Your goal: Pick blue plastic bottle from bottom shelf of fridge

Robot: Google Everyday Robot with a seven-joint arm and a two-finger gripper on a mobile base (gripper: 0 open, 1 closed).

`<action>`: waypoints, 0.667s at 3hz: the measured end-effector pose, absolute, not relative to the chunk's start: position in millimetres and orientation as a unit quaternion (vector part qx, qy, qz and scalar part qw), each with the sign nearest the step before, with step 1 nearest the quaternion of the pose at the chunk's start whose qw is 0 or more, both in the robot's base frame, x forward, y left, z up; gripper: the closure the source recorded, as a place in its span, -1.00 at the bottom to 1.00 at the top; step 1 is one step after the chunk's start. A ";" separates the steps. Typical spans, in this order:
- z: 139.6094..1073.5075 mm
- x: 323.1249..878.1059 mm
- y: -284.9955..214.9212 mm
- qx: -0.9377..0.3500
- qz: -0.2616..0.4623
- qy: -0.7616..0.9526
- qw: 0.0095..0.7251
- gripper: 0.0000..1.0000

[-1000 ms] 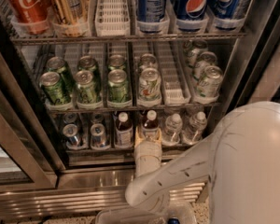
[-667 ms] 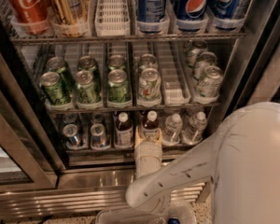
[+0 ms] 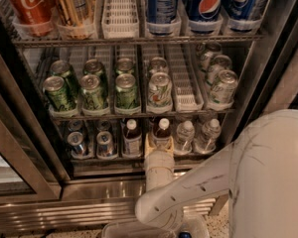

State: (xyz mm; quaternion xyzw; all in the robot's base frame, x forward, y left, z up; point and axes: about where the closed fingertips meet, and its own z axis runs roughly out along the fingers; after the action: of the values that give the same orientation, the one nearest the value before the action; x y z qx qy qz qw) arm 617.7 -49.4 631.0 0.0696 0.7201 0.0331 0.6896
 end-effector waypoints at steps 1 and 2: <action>635.4 614.7 -49.3 0.069 0.036 0.717 0.693 1.00; 670.0 591.4 -49.6 0.063 0.055 0.694 0.715 1.00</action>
Offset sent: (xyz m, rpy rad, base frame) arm -0.0714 -0.0037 0.1037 0.0510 -0.2052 0.0794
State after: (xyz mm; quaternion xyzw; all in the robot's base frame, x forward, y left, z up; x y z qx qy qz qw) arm 591.4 -49.6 670.0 0.0631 0.6943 0.0551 0.7148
